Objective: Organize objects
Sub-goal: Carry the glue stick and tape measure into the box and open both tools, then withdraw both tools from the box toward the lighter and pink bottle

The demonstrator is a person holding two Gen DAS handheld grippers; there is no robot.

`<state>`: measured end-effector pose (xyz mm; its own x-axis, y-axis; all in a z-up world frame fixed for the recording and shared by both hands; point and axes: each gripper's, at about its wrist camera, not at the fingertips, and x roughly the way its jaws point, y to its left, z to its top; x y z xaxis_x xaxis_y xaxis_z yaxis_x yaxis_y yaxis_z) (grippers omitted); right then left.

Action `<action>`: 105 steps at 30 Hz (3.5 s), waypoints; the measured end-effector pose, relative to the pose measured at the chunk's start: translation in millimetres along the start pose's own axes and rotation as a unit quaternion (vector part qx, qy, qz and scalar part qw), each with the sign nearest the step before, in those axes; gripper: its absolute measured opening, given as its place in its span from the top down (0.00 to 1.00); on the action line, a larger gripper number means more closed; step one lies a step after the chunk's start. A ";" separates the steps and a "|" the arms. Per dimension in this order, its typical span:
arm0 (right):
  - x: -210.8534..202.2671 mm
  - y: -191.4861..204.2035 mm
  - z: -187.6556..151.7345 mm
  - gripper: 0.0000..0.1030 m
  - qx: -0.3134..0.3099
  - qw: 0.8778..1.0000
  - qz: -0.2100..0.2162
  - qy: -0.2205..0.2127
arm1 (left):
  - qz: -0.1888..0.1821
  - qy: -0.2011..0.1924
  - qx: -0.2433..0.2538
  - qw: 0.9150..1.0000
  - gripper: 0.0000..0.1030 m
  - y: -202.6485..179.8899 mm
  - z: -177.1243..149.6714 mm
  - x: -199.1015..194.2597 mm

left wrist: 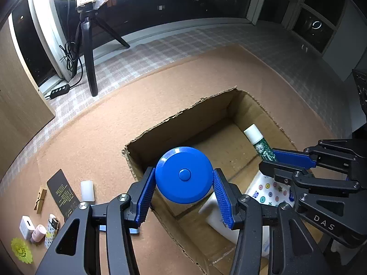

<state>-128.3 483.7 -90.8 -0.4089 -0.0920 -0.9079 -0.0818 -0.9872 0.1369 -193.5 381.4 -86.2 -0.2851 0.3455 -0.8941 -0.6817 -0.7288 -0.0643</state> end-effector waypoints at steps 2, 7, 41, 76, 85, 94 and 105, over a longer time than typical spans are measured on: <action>1.2 -0.5 0.2 0.86 0.000 1.000 0.001 0.001 | 0.000 0.001 0.001 1.000 0.48 1.0 0.0 1.0; 1.2 0.1 1.2 0.81 0.001 1.000 0.005 -0.002 | -0.002 0.005 0.006 1.000 0.47 1.4 0.6 2.7; -42.1 41.9 -27.5 0.53 0.025 0.998 0.029 -0.044 | 0.055 -0.027 -0.088 0.994 0.39 130.8 -61.8 -74.3; -49.0 134.7 -54.4 0.52 0.010 0.997 0.068 -0.020 | 0.016 0.047 -0.218 0.975 0.84 275.8 -134.4 -14.4; -38.1 147.6 -53.6 0.52 -0.003 0.997 0.077 -0.007 | 0.000 0.046 -0.193 0.980 0.87 249.2 -150.8 -19.5; -30.4 161.6 -54.7 0.52 -0.017 0.996 0.084 0.002 | -0.005 0.038 -0.168 0.985 0.87 217.4 -170.2 -26.1; -13.4 176.5 -48.5 0.52 -0.032 0.995 0.091 0.013 | -0.018 0.022 -0.180 0.983 0.52 211.0 -192.5 -52.9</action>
<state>-93.2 304.4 -73.7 -0.3888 -0.2723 -0.8802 0.0491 -0.9601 0.2754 -192.5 95.6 -137.7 -0.2310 0.3542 -0.9062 -0.4048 -0.8819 -0.2415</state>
